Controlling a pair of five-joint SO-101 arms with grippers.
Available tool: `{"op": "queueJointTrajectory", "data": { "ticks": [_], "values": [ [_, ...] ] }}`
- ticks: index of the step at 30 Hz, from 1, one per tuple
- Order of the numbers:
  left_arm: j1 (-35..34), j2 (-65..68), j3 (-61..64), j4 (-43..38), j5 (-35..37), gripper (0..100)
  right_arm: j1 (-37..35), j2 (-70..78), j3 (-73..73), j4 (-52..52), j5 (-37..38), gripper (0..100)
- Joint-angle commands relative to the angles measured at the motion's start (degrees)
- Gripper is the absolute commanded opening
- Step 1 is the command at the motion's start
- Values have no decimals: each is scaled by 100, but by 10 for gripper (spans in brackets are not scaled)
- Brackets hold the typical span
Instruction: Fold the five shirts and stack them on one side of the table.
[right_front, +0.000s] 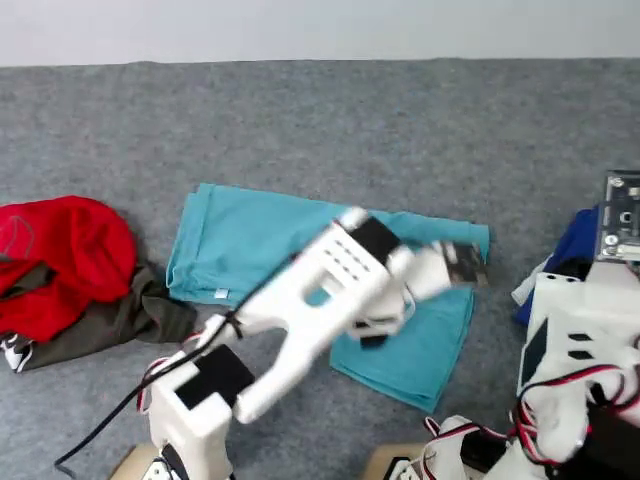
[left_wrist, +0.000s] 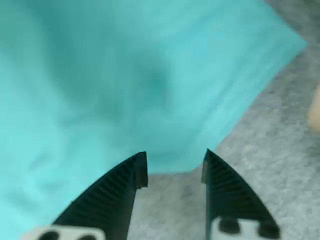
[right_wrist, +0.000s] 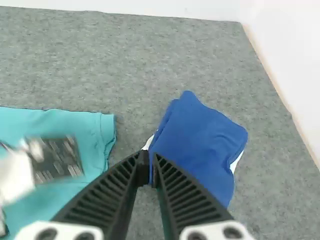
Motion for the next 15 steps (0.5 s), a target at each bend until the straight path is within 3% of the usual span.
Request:
{"op": "queueJointTrajectory", "data": {
  "ticks": [1,15],
  "values": [
    [422,-360,356,-413,26,197,92,-233,-185,215,70,19],
    [510,325,716,-993,-246,234,92,-374,-185,233,44,19]
  ]
}}
